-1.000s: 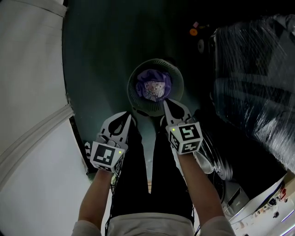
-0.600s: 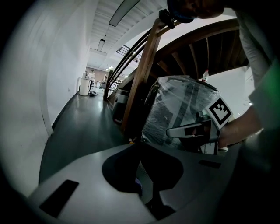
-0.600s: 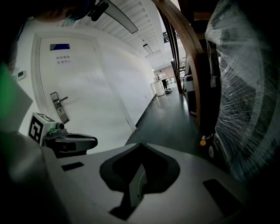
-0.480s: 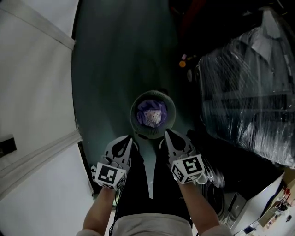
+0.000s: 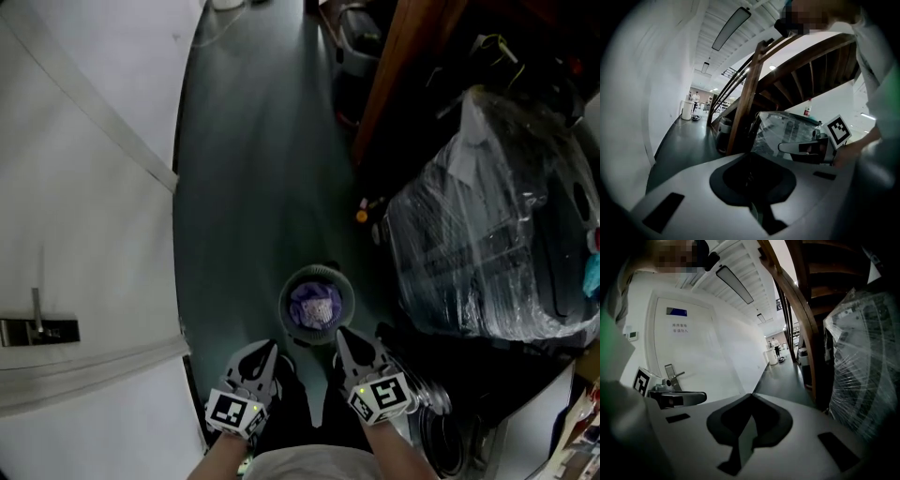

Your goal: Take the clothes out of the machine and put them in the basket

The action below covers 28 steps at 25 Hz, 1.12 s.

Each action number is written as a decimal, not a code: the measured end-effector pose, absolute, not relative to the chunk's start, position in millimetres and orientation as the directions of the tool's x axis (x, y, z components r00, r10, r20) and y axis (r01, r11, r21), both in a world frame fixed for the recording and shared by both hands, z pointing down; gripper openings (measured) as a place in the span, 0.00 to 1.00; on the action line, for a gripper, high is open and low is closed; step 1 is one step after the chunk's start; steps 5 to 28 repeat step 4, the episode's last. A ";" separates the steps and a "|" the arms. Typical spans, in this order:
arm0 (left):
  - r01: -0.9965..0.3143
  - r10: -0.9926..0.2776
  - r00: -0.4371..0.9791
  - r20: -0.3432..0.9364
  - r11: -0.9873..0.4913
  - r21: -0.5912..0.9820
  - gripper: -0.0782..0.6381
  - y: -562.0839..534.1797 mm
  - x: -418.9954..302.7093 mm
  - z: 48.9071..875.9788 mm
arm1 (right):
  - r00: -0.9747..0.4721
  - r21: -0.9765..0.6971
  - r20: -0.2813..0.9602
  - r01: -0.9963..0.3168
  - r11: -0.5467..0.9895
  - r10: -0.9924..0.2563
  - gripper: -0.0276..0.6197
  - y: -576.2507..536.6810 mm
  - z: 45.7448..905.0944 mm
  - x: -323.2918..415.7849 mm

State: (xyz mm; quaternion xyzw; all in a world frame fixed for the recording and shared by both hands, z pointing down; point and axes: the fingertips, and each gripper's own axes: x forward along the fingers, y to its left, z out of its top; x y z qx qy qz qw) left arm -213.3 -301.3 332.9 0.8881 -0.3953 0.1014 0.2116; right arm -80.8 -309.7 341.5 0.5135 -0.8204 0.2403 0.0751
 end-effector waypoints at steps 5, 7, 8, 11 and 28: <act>-0.737 -0.665 0.676 0.317 -0.607 0.298 0.14 -280.7 -219.3 275.6 | -0.465 -0.339 0.362 -0.873 0.351 -0.808 0.05 -284.3 289.7 -91.1; -0.737 -0.665 0.676 0.317 -0.607 0.298 0.14 -280.7 -219.3 275.6 | -0.465 -0.339 0.362 -0.873 0.351 -0.808 0.05 -284.3 289.7 -91.1; -0.737 -0.665 0.676 0.317 -0.607 0.298 0.14 -280.7 -219.3 275.6 | -0.465 -0.339 0.362 -0.873 0.351 -0.808 0.05 -284.3 289.7 -91.1; -0.737 -0.665 0.676 0.317 -0.607 0.298 0.14 -280.7 -219.3 275.6 | -0.465 -0.339 0.362 -0.873 0.351 -0.808 0.05 -284.3 289.7 -91.1; -0.737 -0.665 0.676 0.317 -0.607 0.298 0.14 -280.7 -219.3 275.6 | -0.465 -0.339 0.362 -0.873 0.351 -0.808 0.05 -284.3 289.7 -91.1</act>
